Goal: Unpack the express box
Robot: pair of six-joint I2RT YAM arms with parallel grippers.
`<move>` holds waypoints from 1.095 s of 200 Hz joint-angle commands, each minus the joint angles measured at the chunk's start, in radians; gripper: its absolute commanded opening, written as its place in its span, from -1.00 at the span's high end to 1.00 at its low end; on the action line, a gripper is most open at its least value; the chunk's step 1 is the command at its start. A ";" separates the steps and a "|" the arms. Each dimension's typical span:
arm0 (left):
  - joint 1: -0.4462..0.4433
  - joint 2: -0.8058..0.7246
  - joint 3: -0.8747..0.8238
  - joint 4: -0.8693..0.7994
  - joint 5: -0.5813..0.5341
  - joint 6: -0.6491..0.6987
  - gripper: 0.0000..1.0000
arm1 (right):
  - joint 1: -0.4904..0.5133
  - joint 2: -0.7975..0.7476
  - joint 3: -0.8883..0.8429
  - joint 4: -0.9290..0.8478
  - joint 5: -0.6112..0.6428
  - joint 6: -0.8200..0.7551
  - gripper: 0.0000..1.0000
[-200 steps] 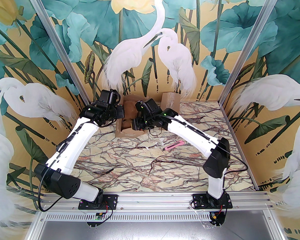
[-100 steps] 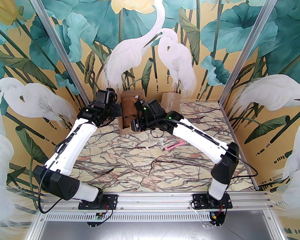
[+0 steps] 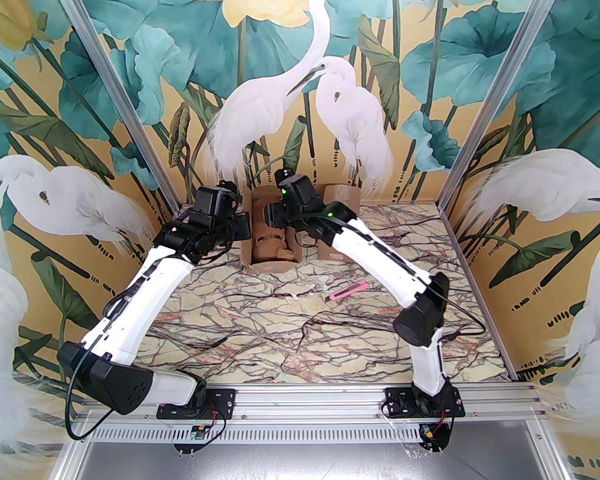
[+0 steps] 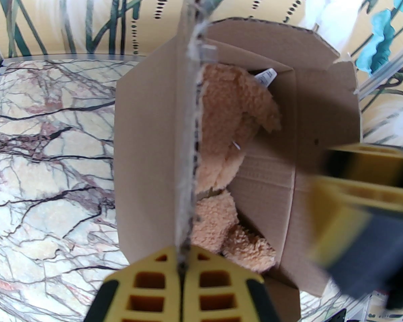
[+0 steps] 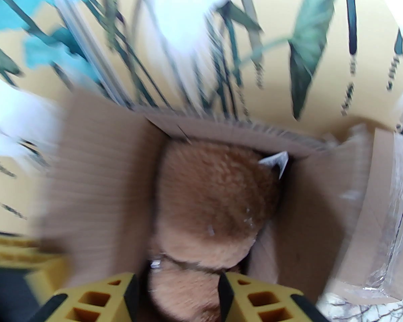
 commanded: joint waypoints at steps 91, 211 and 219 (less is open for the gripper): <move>-0.031 -0.056 -0.011 0.053 0.224 0.047 1.00 | -0.024 0.003 -0.125 0.161 0.159 0.030 -0.53; -0.039 -0.012 0.004 -0.030 0.063 0.014 1.00 | -0.024 -0.144 -0.342 0.443 -0.058 -0.012 1.00; -0.036 0.004 0.019 -0.063 0.040 0.001 1.00 | -0.018 -0.168 -0.363 0.475 -0.089 -0.017 1.00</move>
